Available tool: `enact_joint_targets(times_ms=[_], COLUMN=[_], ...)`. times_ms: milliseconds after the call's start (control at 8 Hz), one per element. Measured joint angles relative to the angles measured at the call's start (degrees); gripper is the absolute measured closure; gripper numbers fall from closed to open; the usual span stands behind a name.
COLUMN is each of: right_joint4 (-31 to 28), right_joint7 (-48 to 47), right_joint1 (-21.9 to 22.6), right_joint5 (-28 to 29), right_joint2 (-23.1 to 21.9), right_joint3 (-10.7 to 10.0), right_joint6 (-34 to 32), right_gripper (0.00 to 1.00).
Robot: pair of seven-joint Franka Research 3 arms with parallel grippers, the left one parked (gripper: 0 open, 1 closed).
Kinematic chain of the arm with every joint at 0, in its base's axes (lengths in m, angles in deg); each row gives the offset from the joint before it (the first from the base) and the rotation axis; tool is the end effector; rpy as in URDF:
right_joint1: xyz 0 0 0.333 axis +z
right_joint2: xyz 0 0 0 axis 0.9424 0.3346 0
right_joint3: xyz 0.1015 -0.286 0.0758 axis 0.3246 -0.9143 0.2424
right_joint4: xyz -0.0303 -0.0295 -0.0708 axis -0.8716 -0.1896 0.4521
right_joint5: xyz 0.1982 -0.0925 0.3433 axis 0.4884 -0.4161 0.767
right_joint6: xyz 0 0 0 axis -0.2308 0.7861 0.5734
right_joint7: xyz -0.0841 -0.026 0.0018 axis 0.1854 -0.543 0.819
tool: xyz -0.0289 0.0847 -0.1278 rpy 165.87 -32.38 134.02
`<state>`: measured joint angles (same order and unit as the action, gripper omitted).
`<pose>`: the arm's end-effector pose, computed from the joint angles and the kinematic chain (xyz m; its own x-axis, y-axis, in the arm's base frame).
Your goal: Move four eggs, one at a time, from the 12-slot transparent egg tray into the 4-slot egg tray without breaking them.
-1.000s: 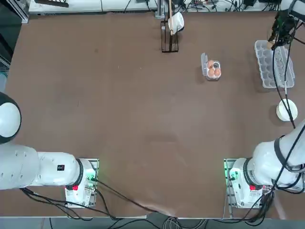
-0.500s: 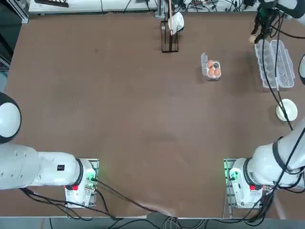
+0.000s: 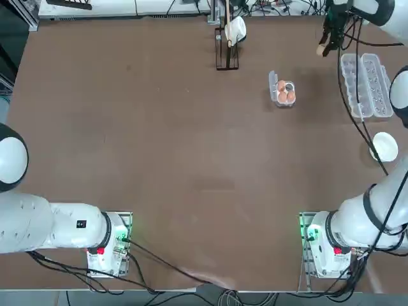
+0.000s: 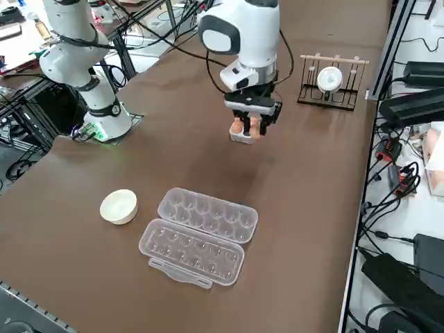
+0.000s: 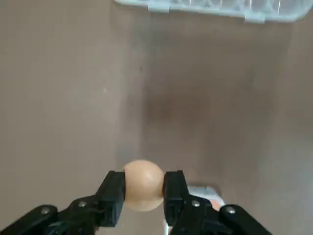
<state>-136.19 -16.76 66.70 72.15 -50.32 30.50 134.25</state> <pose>0.6789 -0.0142 0.3025 0.0852 -0.9959 -0.0309 -0.9949 -0.0867 0.0524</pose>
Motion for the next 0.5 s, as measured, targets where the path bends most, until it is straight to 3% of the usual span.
enact_joint_targets(times_ms=[500], right_joint4=[-1.0], right_joint7=[-10.4], right_joint1=[7.2], right_joint5=[0.1], right_joint2=[0.4], right_joint3=[0.1], right_joint6=[-0.4], right_gripper=[0.55])
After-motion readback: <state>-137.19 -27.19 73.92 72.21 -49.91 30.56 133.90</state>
